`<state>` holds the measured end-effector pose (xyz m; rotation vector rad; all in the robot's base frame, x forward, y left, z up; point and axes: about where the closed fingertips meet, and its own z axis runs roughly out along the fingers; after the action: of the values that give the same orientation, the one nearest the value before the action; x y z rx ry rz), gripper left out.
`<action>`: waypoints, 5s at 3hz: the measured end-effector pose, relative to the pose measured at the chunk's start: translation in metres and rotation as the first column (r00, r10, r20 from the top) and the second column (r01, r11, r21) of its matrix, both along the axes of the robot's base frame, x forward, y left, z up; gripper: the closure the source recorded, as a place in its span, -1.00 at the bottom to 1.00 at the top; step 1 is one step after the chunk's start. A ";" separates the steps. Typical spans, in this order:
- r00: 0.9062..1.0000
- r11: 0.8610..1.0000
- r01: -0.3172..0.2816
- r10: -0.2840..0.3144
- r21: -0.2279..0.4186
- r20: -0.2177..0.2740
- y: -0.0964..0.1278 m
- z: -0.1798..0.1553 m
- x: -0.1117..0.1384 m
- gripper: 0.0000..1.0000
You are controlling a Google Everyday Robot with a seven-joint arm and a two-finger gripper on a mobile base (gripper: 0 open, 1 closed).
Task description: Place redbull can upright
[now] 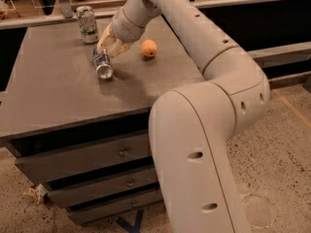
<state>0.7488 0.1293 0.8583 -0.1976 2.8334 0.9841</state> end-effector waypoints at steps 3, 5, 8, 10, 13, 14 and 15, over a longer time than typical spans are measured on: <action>0.990 0.989 -0.126 0.130 -0.083 0.050 0.019 0.013 -0.010 -1.00; 0.967 0.965 -0.224 0.238 -0.139 0.089 0.043 0.022 -0.019 -1.00; 0.925 0.913 -0.277 0.338 -0.300 0.176 0.070 0.031 -0.018 -1.00; 0.905 0.878 -0.257 0.365 -0.405 0.217 0.083 0.025 -0.012 -1.00; 0.910 0.839 -0.200 0.351 -0.505 0.222 0.087 -0.001 -0.007 -1.00; 0.912 0.832 -0.198 0.350 -0.518 0.215 0.088 -0.010 -0.008 -1.00; 0.913 0.826 -0.199 0.352 -0.527 0.207 0.089 -0.016 -0.010 -1.00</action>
Offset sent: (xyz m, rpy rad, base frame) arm -0.0050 0.0117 0.0253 -0.1075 -0.0711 0.1436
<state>0.7387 0.2179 0.8423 -0.7665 2.7492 0.1950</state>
